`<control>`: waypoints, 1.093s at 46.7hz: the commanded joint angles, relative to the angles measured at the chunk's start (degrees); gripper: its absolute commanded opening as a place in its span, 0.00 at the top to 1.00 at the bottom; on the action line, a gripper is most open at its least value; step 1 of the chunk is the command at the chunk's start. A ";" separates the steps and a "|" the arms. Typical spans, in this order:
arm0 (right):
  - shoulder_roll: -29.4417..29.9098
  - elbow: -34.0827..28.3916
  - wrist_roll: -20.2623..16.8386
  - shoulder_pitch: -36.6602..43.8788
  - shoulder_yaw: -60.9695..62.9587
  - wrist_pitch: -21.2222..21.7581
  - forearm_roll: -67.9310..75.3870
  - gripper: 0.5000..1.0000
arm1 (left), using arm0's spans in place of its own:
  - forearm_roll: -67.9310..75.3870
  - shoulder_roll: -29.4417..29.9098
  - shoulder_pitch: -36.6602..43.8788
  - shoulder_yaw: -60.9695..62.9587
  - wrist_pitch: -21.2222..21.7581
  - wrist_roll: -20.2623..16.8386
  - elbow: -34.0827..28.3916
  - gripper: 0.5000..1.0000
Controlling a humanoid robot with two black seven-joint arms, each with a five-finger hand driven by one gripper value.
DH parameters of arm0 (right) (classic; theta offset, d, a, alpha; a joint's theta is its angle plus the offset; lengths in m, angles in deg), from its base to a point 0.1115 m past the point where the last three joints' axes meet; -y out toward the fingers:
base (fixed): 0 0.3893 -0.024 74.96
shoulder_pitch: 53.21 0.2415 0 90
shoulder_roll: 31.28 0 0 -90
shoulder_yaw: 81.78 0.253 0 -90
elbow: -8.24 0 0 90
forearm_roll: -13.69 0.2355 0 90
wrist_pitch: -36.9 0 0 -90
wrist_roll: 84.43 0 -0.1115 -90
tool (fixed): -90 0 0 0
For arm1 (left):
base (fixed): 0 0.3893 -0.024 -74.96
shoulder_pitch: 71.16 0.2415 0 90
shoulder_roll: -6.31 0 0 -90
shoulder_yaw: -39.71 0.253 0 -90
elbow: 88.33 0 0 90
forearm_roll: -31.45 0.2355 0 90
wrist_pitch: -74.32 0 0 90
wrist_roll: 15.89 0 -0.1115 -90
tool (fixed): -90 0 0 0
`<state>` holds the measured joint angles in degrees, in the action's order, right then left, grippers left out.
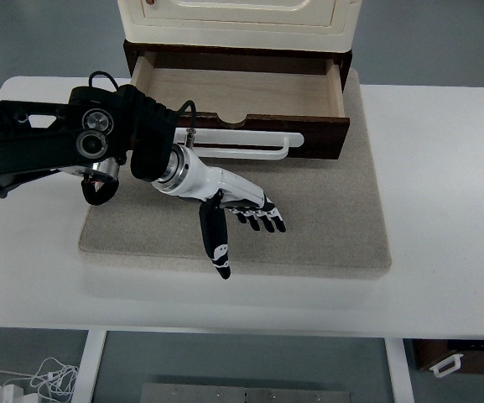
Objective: Close drawer under combined cabinet
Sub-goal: 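Reach the left hand over the drawer front near the white handle, then push the brown drawer front away from the robot with the left hand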
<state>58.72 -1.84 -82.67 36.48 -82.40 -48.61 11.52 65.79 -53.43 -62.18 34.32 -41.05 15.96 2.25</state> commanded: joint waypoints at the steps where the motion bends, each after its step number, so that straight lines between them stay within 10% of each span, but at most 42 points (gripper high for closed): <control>1: 0.00 -0.02 0.00 0.05 0.00 -0.01 -0.02 0.10 | -0.06 -0.02 -0.89 -0.06 -1.70 0.49 -1.99 0.01; 51: 0.00 -0.02 0.00 -0.04 0.00 -0.01 0.06 0.10 | 3.28 -3.63 -2.04 -2.52 -3.46 0.32 -10.52 0.01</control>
<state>58.72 -1.81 -82.67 36.45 -82.40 -48.63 11.52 68.97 -57.03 -64.20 31.80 -44.50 16.28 -7.52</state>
